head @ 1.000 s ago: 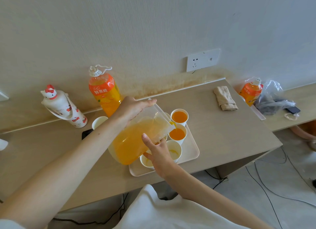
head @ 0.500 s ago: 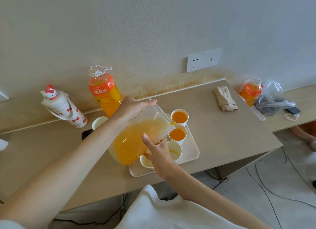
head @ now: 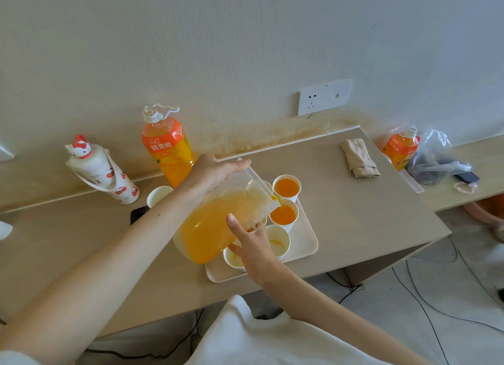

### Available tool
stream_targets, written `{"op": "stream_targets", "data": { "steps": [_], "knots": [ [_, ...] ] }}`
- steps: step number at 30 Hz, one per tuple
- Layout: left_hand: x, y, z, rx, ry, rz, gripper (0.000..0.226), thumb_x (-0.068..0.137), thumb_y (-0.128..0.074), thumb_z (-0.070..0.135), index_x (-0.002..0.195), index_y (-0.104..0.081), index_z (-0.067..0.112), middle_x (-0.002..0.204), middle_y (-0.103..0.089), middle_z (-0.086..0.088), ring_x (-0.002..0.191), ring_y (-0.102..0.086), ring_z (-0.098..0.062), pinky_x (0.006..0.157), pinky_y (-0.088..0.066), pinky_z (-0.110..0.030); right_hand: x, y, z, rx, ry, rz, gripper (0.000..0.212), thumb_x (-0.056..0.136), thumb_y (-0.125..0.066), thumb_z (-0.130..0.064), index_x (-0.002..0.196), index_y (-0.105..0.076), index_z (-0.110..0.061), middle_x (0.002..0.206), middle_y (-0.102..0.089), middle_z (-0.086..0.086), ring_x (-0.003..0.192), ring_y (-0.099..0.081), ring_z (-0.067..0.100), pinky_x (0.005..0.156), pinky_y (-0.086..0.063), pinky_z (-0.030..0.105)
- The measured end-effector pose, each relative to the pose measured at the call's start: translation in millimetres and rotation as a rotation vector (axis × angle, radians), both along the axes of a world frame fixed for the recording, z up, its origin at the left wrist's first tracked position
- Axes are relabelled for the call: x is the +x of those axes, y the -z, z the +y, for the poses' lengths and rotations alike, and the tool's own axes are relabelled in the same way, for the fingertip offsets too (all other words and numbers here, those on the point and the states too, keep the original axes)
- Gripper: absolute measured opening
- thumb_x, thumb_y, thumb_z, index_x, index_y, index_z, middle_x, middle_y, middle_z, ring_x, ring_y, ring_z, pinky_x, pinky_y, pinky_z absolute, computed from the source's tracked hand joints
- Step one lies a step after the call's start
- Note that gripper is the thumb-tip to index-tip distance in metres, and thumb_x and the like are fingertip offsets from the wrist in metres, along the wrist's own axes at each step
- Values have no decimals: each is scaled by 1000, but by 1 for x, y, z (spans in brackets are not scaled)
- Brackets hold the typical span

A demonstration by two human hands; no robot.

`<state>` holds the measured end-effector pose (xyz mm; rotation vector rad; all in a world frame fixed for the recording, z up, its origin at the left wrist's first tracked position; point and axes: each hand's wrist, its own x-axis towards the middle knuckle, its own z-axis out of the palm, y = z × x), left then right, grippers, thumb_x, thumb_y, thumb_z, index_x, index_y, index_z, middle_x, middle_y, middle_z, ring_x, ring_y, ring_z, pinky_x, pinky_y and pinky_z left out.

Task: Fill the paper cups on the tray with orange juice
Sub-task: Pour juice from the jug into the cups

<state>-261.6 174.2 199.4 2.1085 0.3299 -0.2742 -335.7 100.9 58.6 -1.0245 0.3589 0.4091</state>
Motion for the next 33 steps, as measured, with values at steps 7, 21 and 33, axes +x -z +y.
{"op": "stream_targets", "data": {
  "steps": [7,21,33],
  "knots": [
    [0,0,1,12,-2,5,85,77,-74,50,124,-48,-16,129,-51,-29,124,-44,-46,101,-41,-53,0,-1,0,7,-1,8,97,57,-80,-51,138,-34,-23,130,-56,-2,115,-55,18,93,-47,38],
    [0,-1,0,18,-9,1,82,77,-74,48,123,-50,-16,128,-53,-29,123,-46,-46,100,-41,-53,0,-1,1,20,4,11,97,57,-81,-50,138,-36,-20,130,-58,-1,116,-57,17,86,-48,33],
    [-2,-3,0,16,2,-8,80,78,-74,47,120,-51,-18,125,-55,-29,121,-47,-46,98,-43,-52,-1,-4,-1,13,-1,8,92,61,-78,-46,138,-35,-20,124,-57,-4,106,-56,12,85,-48,32]
  ]
}}
